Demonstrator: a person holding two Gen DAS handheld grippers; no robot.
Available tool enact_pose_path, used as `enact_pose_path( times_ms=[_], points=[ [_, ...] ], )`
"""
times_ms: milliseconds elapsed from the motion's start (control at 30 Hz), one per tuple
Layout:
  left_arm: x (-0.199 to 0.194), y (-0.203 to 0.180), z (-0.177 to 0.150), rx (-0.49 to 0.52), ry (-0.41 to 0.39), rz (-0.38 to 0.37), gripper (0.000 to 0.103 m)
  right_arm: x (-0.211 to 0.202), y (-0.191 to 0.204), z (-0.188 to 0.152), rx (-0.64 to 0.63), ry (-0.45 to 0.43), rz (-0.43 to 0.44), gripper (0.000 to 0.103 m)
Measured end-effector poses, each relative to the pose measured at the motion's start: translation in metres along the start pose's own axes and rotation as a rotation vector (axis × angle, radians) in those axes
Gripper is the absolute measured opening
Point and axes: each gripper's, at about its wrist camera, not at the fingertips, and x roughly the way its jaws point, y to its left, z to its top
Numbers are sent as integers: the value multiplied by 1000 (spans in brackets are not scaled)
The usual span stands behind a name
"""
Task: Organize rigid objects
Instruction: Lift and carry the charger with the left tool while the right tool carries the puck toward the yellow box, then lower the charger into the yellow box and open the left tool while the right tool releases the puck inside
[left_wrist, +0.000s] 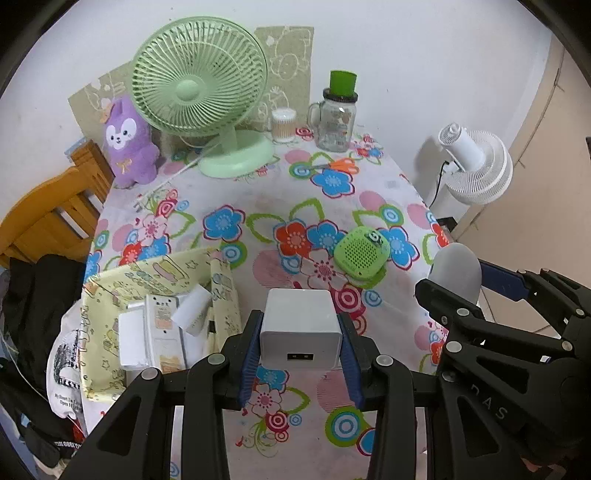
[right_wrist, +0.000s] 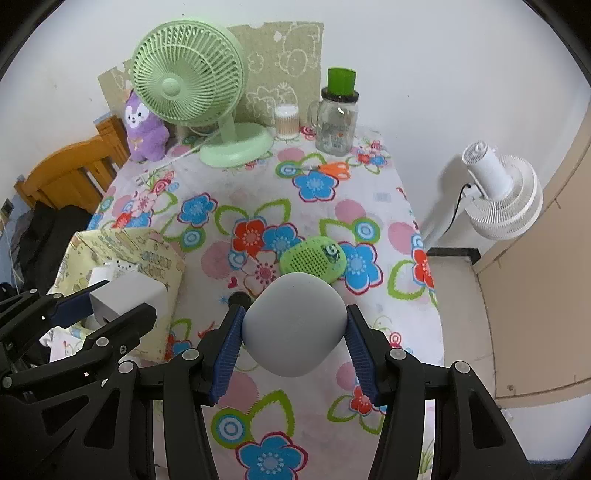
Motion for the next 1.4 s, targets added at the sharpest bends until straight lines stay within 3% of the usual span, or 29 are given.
enact_pose_path(
  times_ms=[500, 1400],
  points=[
    [-20, 25, 3, -27, -54, 9, 40, -16, 27, 13, -22, -48, -5, 57],
    [5, 96, -7, -38, 14, -6, 40, 19, 92, 22, -16, 9, 2, 57]
  ],
)
